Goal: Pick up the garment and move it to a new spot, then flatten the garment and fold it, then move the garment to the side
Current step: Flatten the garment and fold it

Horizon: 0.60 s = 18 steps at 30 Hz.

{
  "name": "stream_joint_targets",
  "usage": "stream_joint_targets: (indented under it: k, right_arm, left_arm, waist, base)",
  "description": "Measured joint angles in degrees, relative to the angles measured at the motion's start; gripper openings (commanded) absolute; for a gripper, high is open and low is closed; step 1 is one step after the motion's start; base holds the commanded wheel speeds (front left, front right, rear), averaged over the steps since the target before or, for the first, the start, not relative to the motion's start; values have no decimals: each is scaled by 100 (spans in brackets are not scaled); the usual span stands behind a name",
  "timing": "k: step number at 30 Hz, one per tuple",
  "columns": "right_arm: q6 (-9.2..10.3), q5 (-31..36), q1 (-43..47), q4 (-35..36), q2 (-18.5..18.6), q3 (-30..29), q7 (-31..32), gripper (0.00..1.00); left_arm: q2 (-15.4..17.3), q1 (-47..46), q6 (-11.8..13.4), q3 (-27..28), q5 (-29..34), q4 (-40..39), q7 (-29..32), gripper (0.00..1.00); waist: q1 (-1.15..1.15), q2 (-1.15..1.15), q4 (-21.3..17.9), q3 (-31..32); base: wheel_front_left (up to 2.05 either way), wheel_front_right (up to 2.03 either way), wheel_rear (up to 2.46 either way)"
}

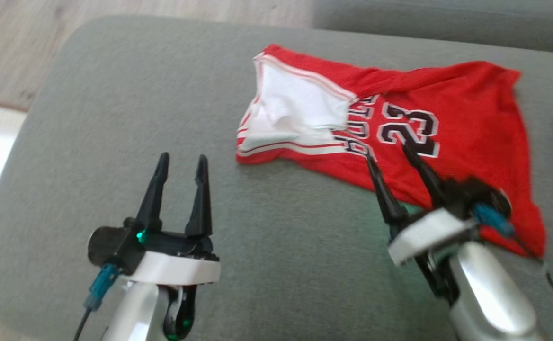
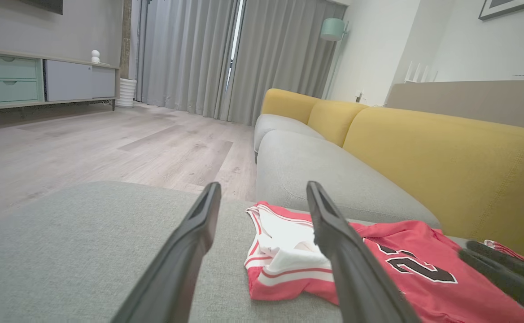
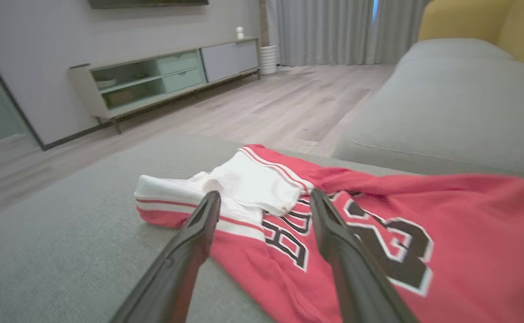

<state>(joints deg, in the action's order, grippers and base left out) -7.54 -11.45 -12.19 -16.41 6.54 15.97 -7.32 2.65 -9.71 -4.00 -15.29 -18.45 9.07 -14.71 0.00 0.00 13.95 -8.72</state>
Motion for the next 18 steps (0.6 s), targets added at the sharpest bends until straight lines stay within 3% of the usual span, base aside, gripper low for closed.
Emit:
stream_joint_targets:
  k: [9,18]
  right_arm:
    - [0,-143,-1898,-1248,625,1272,767,100]
    - [0,-470,-2961,-2592,1047,2083,882,100]
  left_arm:
    - [-5,-314,157,-547,-517,-2,0,100]
    - [-10,-422,261,-862,-727,-30,0,100]
  waist:
    - [1,0,822,-440]
    - [1,0,1488,-713]
  base:
    - [0,0,0]
    - [0,0,0]
